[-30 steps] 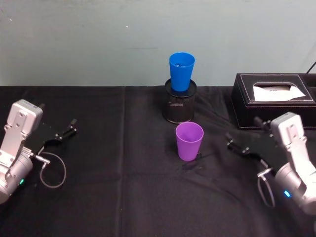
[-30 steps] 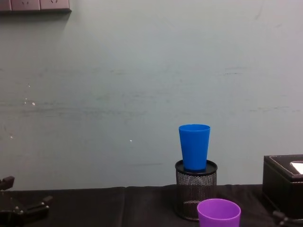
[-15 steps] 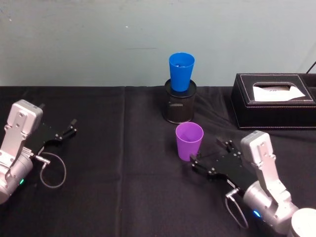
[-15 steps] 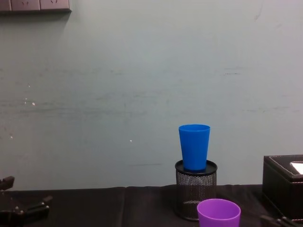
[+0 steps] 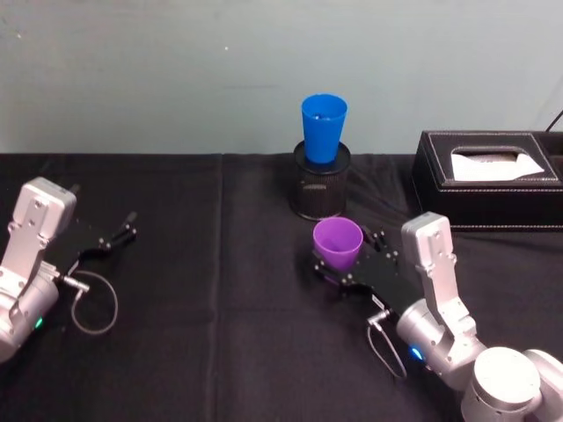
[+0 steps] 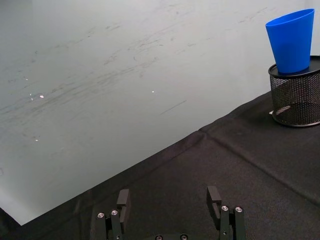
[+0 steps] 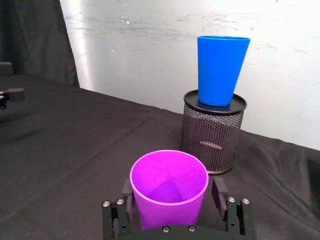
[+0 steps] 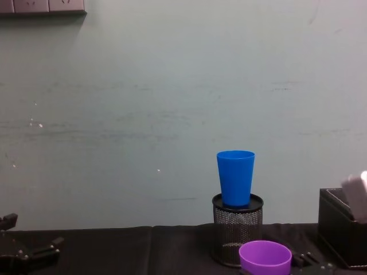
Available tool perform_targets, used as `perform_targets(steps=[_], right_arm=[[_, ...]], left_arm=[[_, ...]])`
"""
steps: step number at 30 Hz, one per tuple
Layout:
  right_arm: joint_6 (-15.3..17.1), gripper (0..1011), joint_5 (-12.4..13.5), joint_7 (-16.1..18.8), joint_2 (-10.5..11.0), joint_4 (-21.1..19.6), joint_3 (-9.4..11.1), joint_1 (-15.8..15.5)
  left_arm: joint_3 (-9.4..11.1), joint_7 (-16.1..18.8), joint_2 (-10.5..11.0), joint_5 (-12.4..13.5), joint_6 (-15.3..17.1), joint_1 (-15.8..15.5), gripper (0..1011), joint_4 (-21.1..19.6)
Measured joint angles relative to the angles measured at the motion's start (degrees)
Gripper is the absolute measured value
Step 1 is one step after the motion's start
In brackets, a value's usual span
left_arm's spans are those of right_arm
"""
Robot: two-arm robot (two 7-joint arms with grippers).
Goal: Pick up one cup with a gripper and tap it against the other cup.
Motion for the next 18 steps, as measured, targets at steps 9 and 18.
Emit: perform_targets(steps=[9, 18], right_arm=[[-0.4, 790, -1.3, 0.0, -2.0, 1.7, 0.8, 0.7], [1.5, 732, -2.2, 0.0, -1.2, -4.0, 2.2, -0.9]], left_arm=[[0.0, 0.0, 0.0, 0.0, 0.0, 0.0, 1000, 0.0], [0.0, 0.0, 0.0, 0.0, 0.0, 0.0, 1000, 0.0]])
